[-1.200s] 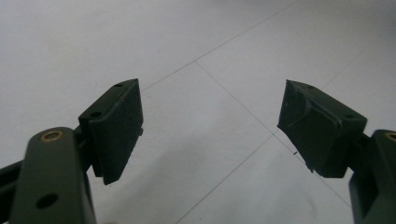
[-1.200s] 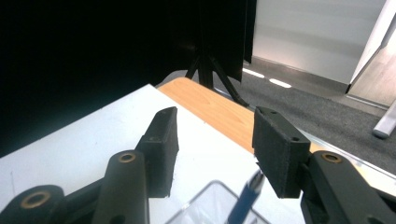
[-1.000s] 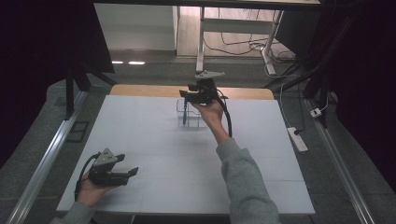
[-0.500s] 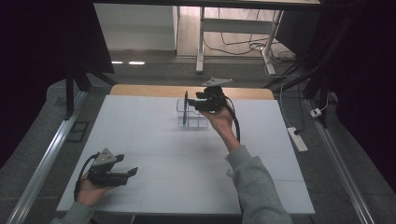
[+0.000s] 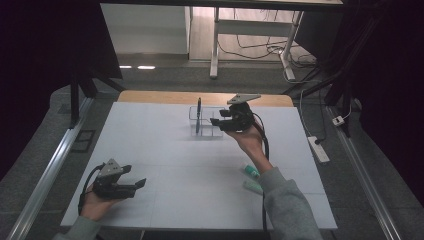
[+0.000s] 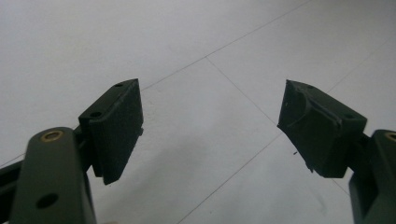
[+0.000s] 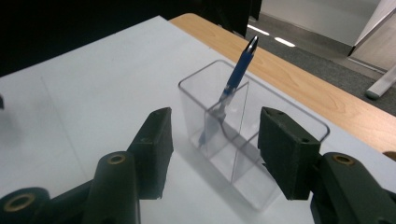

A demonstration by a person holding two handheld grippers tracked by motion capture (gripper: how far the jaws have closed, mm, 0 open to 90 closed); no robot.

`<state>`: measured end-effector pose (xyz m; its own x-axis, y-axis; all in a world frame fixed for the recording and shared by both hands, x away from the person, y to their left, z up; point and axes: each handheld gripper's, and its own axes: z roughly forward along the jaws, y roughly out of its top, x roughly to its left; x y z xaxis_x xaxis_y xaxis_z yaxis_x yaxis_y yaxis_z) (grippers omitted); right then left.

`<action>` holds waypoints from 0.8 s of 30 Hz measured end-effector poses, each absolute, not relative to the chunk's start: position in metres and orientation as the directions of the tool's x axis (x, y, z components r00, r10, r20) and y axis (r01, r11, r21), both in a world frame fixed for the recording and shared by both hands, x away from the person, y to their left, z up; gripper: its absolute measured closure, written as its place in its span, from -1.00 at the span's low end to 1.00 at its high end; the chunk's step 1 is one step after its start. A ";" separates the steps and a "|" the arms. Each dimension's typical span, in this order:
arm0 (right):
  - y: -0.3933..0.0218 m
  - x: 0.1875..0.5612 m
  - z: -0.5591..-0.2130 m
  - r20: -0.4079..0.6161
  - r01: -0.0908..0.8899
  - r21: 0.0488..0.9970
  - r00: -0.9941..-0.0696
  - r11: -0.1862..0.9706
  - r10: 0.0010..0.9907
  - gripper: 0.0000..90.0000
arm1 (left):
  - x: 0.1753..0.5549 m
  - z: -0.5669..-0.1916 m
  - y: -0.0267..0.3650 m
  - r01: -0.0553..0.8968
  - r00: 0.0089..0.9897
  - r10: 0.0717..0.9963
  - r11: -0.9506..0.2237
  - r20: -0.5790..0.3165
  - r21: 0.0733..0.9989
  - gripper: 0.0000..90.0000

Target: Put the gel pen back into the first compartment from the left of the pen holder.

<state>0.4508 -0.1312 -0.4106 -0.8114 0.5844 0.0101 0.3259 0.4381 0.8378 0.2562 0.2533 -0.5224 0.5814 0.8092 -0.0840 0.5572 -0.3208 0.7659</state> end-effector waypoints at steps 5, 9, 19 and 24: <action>-0.144 0.437 -0.412 0.010 0.338 0.820 -0.815 0.461 0.580 0.00 | 0.256 -0.522 0.253 0.557 0.581 0.810 -0.320 -0.084 0.766 -0.52; -0.156 0.428 -0.415 0.017 0.354 0.811 -0.810 0.466 0.586 -0.01 | 0.256 -0.522 0.253 0.557 0.580 0.810 -0.321 -0.083 0.766 -0.52; -0.184 0.408 -0.422 0.029 0.381 0.796 -0.800 0.471 0.599 -0.02 | 0.257 -0.523 0.253 0.558 0.582 0.809 -0.326 -0.080 0.763 -0.52; -0.194 0.398 -0.428 0.034 0.393 0.785 -0.799 0.479 0.600 -0.04 | 0.257 -0.522 0.253 0.561 0.575 0.814 -0.316 -0.085 0.766 -0.52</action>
